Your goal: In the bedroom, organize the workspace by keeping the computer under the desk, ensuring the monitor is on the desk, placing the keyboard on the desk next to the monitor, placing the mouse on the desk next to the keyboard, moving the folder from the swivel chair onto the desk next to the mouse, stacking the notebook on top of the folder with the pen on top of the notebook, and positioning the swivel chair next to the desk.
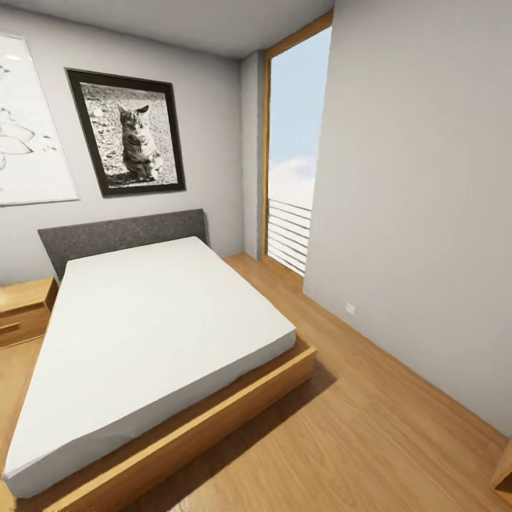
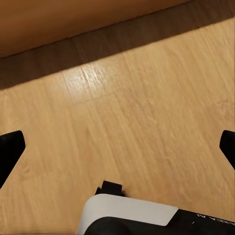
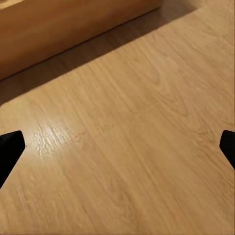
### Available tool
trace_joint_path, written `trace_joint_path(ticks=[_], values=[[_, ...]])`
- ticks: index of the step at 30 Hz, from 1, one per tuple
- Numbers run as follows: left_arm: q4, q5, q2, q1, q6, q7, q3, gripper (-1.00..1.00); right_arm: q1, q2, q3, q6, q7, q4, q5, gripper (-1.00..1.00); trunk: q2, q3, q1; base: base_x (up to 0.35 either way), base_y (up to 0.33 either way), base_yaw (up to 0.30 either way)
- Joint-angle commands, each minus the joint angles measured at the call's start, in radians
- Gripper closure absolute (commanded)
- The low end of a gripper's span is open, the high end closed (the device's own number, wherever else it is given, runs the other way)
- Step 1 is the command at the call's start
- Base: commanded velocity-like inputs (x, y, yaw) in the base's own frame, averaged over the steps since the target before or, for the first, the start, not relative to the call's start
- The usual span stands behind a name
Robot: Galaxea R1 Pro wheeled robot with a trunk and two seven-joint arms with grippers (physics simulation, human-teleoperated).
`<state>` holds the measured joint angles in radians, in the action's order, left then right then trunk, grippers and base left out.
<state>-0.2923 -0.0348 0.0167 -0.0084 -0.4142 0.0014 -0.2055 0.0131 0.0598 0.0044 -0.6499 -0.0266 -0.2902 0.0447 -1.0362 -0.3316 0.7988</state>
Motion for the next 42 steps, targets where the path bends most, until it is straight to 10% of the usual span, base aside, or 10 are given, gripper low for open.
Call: trace_joint_path(ticks=[1, 42], values=[[0.001, -0.004, 0.000, -0.001, -0.003, 0.000, 0.000, -1.00, 0.000, 0.000, 0.000, -0.002, -0.003, 0.001, 0.006, -1.00, -0.001, -0.001, 0.000, 0.000, 0.000, 0.289], [0.001, -0.004, 0.000, -0.001, -0.002, 0.000, 0.000, -1.00, 0.022, -0.002, -0.003, 0.000, -0.007, 0.031, 0.000, -1.00, -0.001, -0.016, 0.000, 0.000, 0.000, 0.284]])
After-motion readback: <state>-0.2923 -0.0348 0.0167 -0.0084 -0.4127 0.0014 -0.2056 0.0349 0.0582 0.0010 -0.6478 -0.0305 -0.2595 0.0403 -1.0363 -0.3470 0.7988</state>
